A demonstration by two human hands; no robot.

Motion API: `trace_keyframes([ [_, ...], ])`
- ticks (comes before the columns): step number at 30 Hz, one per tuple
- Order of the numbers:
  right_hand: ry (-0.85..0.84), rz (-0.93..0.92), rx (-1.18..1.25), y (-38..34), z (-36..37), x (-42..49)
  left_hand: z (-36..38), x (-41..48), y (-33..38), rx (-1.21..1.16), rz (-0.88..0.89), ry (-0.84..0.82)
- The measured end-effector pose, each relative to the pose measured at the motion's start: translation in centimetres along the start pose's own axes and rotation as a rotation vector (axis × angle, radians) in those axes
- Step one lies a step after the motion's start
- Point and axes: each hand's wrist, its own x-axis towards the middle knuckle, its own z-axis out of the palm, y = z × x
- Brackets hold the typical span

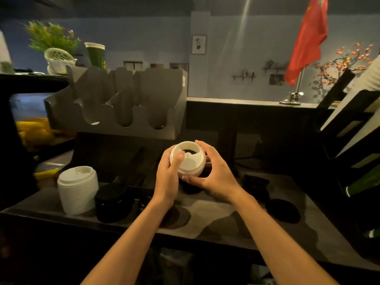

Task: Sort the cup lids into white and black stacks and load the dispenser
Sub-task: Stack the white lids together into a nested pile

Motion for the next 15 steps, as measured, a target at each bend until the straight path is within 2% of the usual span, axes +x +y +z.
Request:
trace_keyframes([
  [6,-0.038,-0.077,0.092,-4.1,6.8,1.4,-7.8,-1.1,1.5,0.086,0.113,0.078],
  [15,-0.231,-0.081,0.222,-9.1,14.8,3.9,-17.6,-0.6,3.2,0.191,0.119,0.276],
])
